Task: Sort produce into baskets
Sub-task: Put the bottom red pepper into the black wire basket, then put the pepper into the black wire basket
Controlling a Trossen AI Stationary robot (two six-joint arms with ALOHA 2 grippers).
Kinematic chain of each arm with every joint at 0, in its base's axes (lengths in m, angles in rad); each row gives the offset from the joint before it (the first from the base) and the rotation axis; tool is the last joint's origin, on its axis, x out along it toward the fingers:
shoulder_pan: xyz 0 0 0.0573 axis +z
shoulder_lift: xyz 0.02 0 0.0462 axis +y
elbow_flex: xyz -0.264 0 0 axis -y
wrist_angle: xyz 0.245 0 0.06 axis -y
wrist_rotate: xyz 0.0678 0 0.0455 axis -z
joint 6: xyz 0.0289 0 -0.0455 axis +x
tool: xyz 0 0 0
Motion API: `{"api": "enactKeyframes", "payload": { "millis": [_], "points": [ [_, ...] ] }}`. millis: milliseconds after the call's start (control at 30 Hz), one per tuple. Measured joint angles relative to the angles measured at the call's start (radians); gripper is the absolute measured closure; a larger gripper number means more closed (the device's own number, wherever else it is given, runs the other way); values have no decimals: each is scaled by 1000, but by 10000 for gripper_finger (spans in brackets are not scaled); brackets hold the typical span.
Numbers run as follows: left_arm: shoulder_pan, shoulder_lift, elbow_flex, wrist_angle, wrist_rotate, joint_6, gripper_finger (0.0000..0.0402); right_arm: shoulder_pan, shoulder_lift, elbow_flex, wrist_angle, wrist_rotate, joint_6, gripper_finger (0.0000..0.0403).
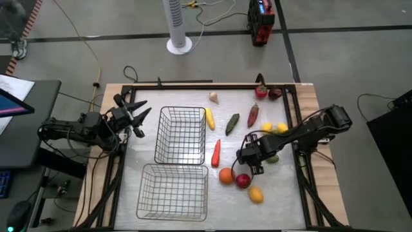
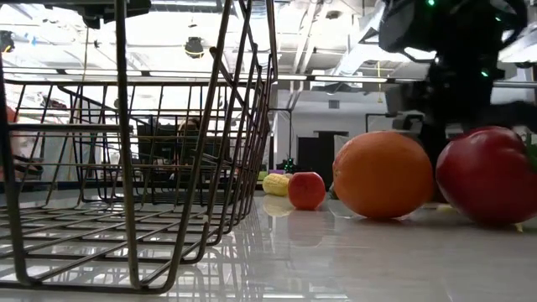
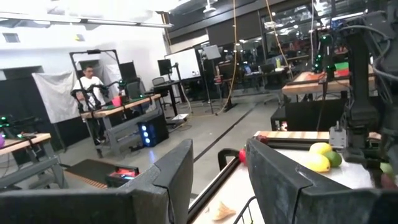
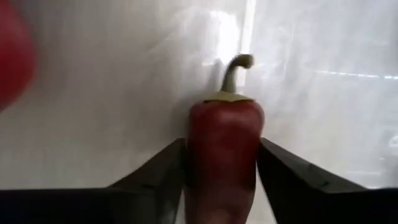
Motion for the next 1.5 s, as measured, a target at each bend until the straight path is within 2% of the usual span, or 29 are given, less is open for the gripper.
{"api": "enactKeyframes", "payload": {
  "millis": [100, 233, 300, 367, 500, 600, 733, 833, 900, 967, 1067, 1167, 1367, 1500],
  "points": [
    [0, 0, 0, 0, 0, 0, 264, -32, -30, 29, -31, 15, 0, 248],
    [0, 0, 0, 0, 0, 0, 264, -86, -71, 102, -82, 18, -18, 248],
    [0, 0, 0, 0, 0, 0, 264, -110, -82, 154, -117, 54, -30, 248],
    [0, 0, 0, 0, 0, -2, 264, -133, -92, 221, -119, 105, -48, 244],
    [0, 0, 0, 3, 0, -29, 264, -169, -99, 359, -77, 193, -90, 205],
    [0, 0, 0, 24, 3, -47, 264, -190, -92, 429, 75, 196, -155, 193],
    [0, 0, 0, 38, 18, -68, 264, -211, -57, 438, 448, 122, -247, 200],
    [0, 0, 0, 42, 29, -84, 264, -229, 22, 436, 688, 60, -279, 212],
    [0, 0, 0, 43, 30, -84, 264, -237, 80, 440, 754, 38, -301, 220],
    [0, -2, 0, 35, 30, -99, 264, -245, 125, 479, 691, 56, -313, 226],
    [-1, -3, 0, 19, 35, -119, 264, -269, 153, 552, 394, 89, -288, 227],
    [-1, -1, -1, 19, 36, -114, 264, -311, 153, 562, 184, 69, -185, 213],
    [-1, 0, -1, 17, 32, -97, 264, -336, 97, 559, -31, 95, -186, 167],
    [-1, 0, -1, 17, 37, -99, 264, -390, 103, 473, -101, 65, -231, 149]
  ]
}}
